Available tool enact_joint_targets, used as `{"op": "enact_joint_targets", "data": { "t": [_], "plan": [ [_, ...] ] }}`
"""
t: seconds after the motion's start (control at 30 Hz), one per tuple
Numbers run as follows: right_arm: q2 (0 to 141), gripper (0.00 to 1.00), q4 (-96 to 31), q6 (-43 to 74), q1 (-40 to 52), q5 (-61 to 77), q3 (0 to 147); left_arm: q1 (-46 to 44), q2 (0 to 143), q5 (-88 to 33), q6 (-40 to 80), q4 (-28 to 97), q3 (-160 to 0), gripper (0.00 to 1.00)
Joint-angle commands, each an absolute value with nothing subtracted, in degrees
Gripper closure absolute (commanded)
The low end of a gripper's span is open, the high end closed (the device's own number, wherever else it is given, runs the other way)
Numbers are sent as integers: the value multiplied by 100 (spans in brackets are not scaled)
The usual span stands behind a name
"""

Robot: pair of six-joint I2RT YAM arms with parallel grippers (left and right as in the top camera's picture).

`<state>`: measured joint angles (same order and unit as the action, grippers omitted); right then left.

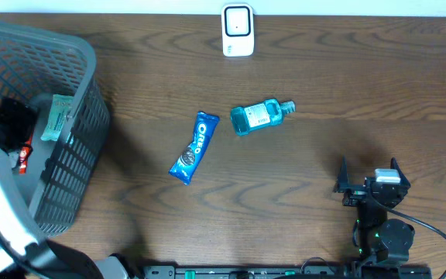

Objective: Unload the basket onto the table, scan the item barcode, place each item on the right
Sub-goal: 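Reach into the basket and grasp the mint-green wipes pack with left gripper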

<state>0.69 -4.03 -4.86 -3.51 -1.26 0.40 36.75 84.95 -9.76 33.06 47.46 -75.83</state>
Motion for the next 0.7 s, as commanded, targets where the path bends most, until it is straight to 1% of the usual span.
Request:
{"op": "enact_joint_targets", "data": {
  "t": [0.0,0.13,0.33,0.67],
  "plan": [
    [38,1,-423,-521,-301,-137,34,3699,8864,-1181,3352,4534,-7428,2],
    [38,1,-423,-521,-301,-137,34,3699,9301,-1201,3352,4158,-7279,2],
    [38,1,-423,-521,-301,-137,34,3699,10047,-1772,3332,3592,-7231,2],
    [38,1,-423,-521,-301,-137,34,3688,10763,-1905,3334,3321,-7231,2]
  ]
}}
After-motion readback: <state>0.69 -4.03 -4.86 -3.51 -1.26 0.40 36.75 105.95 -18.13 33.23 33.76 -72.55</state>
